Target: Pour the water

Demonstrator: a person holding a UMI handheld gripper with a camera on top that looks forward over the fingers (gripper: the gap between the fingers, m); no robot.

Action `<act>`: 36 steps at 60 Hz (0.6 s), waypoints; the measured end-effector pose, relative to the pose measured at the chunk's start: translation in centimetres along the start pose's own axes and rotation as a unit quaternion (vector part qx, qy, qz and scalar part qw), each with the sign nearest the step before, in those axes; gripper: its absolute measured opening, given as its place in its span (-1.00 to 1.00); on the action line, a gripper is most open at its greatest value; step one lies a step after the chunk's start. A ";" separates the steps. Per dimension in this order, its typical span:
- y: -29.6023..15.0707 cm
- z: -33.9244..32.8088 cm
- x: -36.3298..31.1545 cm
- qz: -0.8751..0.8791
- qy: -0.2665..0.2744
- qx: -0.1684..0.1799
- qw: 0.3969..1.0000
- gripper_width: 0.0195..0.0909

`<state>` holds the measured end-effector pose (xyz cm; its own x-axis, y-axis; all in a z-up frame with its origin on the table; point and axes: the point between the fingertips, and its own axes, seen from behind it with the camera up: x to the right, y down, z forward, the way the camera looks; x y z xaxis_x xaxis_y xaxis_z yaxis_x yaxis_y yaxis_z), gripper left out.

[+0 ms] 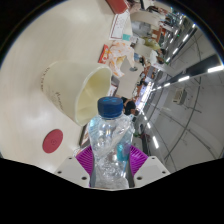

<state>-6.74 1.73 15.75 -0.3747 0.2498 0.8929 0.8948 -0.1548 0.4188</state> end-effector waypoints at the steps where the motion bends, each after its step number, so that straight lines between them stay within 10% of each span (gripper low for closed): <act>1: 0.1 0.0 0.1 0.005 -0.002 0.002 1.000 -0.33; 15: 1.1 -0.6 2.3 0.263 -0.043 0.030 0.963 -0.33; 36: 3.4 0.5 -1.0 0.672 -0.171 0.056 0.718 -0.33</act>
<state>-3.18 1.41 16.20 0.9104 0.1695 0.3774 0.4135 -0.4025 -0.8167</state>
